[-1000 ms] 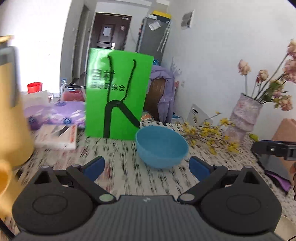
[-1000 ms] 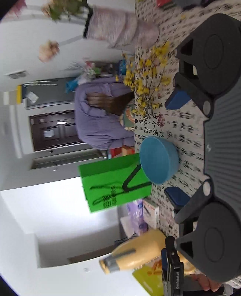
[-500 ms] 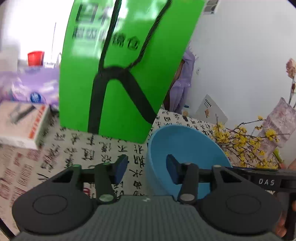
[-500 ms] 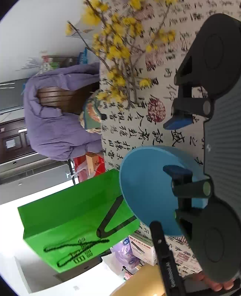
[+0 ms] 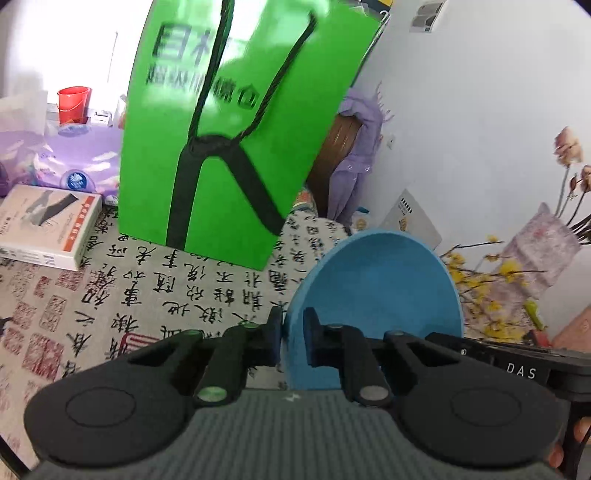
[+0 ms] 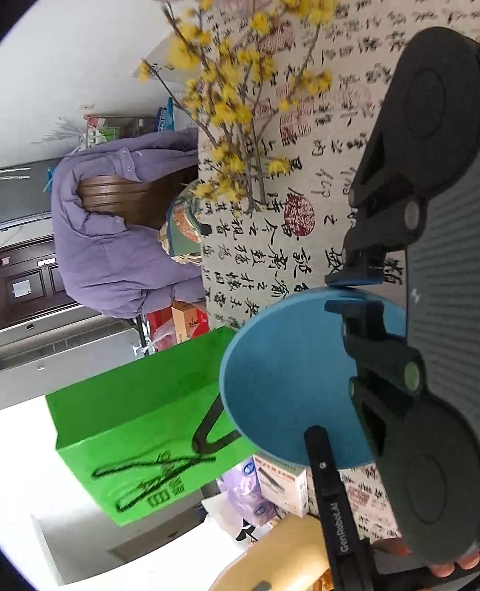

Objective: Organize plates and bowls
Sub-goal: 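Carry the blue bowl with both grippers toward the nested bowls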

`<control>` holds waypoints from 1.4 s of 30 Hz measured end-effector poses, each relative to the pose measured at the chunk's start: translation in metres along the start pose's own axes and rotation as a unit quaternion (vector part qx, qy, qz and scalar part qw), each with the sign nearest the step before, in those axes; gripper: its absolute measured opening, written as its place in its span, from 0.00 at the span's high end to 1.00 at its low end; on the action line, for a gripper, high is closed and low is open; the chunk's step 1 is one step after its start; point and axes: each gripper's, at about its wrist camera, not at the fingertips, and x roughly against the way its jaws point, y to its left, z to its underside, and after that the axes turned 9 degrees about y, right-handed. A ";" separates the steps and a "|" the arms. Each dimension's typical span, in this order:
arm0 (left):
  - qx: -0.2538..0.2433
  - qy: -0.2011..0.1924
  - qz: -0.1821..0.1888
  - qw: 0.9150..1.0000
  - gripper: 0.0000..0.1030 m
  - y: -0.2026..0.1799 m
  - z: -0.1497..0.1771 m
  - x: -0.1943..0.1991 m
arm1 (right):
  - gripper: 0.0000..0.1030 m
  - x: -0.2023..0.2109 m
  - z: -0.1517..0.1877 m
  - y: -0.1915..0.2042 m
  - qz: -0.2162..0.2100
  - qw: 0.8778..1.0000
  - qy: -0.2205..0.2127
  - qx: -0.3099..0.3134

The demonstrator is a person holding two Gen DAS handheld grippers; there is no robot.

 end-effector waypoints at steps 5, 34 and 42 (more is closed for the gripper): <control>-0.015 -0.018 0.003 1.000 0.88 -0.029 0.005 0.052 | 0.93 0.056 0.007 0.013 0.006 1.000 -0.016 0.010; -0.056 -0.109 0.019 0.992 0.88 -0.143 0.205 0.361 | 0.93 0.381 0.208 0.086 0.009 0.993 -0.107 0.057; -0.013 -0.129 0.022 0.991 0.88 -0.121 0.295 0.398 | 0.93 0.405 0.318 0.122 0.025 0.985 -0.150 0.077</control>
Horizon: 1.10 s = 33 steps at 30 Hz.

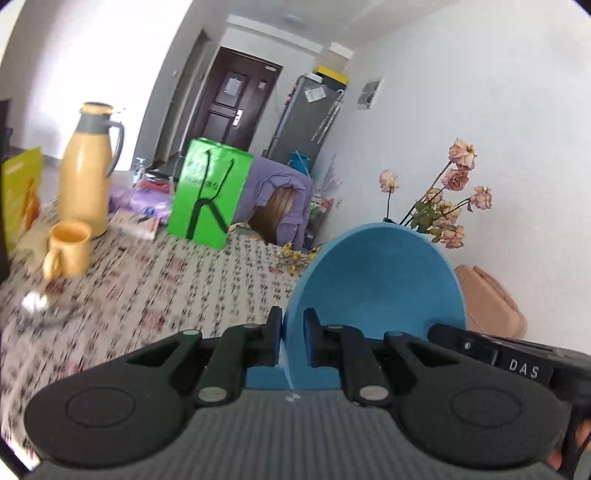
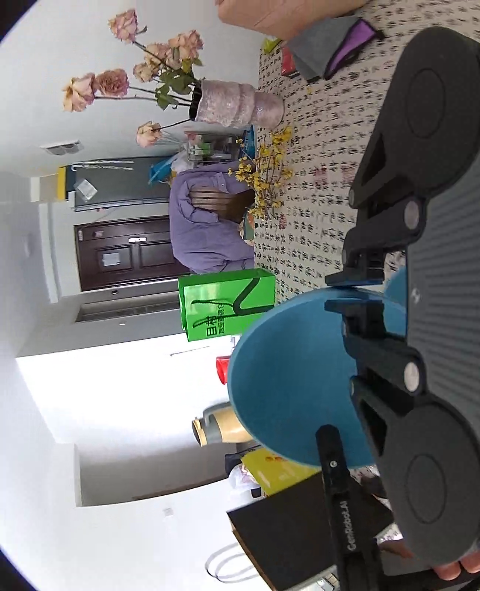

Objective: Organize plates and bowls
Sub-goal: 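Carry the blue bowl with both grippers toward the nested bowls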

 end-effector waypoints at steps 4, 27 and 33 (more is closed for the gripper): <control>-0.002 -0.037 -0.012 0.999 0.88 0.006 0.040 0.022 | 0.93 0.015 0.047 0.023 0.016 0.999 -0.035 0.013; -0.004 -0.016 -0.014 1.000 0.88 0.059 0.160 0.014 | 0.93 -0.018 0.192 0.049 0.051 0.996 -0.069 0.000; -0.001 -0.005 -0.011 1.000 0.88 0.056 0.144 -0.004 | 0.93 -0.034 0.177 0.039 0.052 0.996 -0.066 -0.010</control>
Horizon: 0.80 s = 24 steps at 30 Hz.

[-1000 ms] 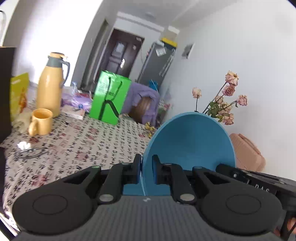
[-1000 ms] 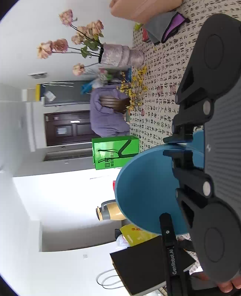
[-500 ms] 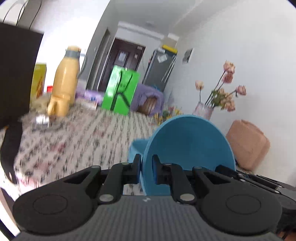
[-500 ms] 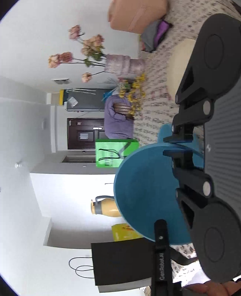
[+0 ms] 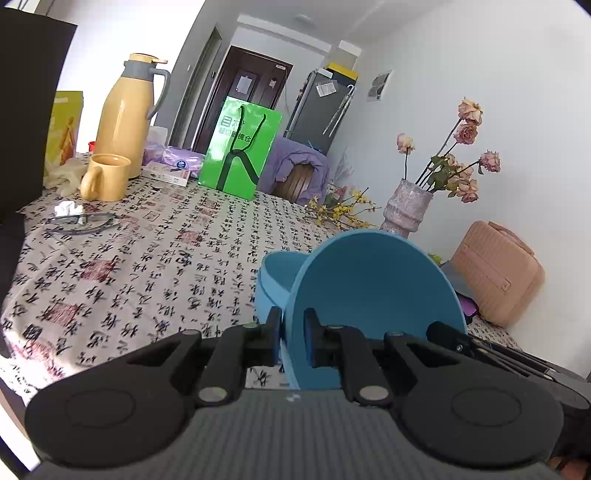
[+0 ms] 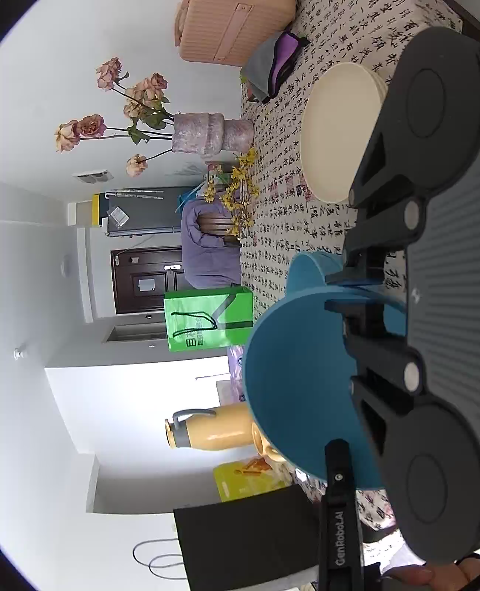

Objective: Organize plates and bowls
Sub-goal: 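Carry the blue bowl with both grippers toward the nested bowls, then lower the bowl into the nested bowls and open both grippers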

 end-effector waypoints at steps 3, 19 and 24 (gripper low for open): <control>0.004 -0.001 0.003 1.000 0.88 0.002 -0.014 -0.013 | 0.93 -0.014 -0.013 -0.005 -0.004 1.000 0.001 -0.003; 0.028 0.032 0.036 0.998 0.88 0.011 -0.101 -0.093 | 0.91 -0.097 -0.084 -0.036 -0.004 0.999 0.021 -0.034; 0.017 0.025 0.028 0.999 0.87 0.003 -0.125 -0.106 | 0.91 -0.111 -0.104 -0.039 -0.002 0.999 0.027 -0.031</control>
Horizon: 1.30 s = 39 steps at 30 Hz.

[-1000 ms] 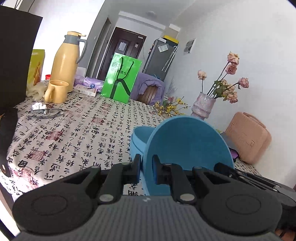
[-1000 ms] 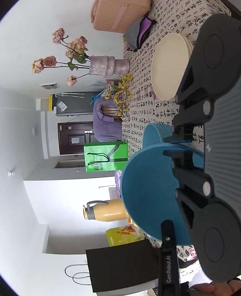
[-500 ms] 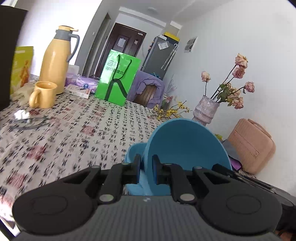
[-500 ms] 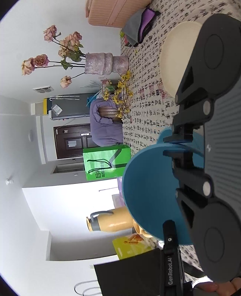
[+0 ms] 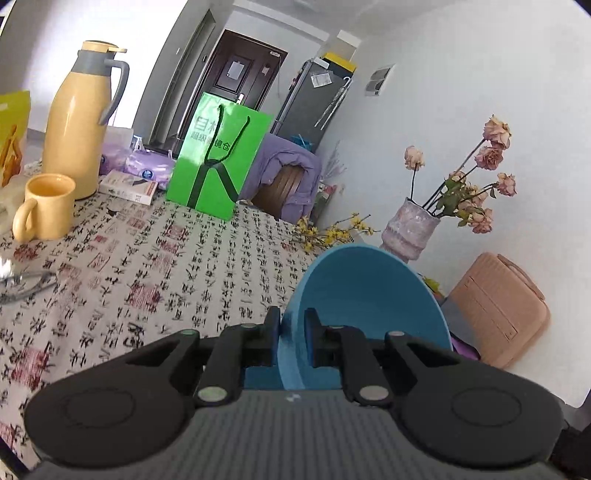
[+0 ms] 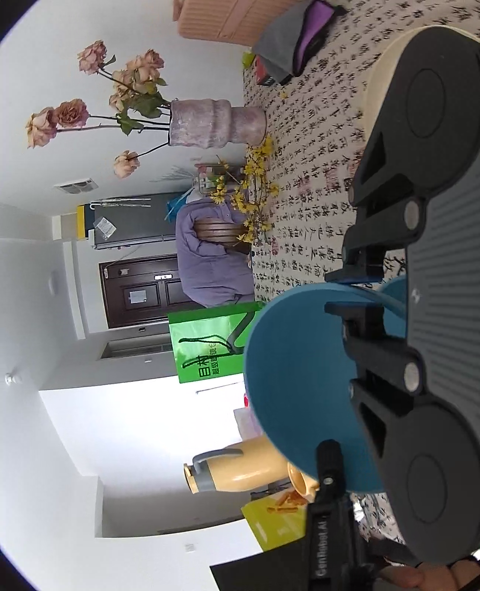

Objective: Organize plates and bowls
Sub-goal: 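Lower the bowl into the nested bowls and open both grippers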

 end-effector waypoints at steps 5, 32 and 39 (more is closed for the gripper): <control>0.024 0.045 0.005 0.999 0.87 0.014 0.010 -0.010 | 0.89 -0.013 0.002 -0.010 -0.018 0.999 0.047 -0.020; -0.039 0.038 -0.054 0.997 0.34 0.010 0.043 0.000 | 0.53 -0.003 0.031 -0.013 -0.014 0.999 0.048 -0.011; -0.103 -0.032 -0.097 0.989 0.10 -0.001 0.070 0.039 | 0.17 0.047 0.054 0.010 0.017 0.995 -0.053 0.077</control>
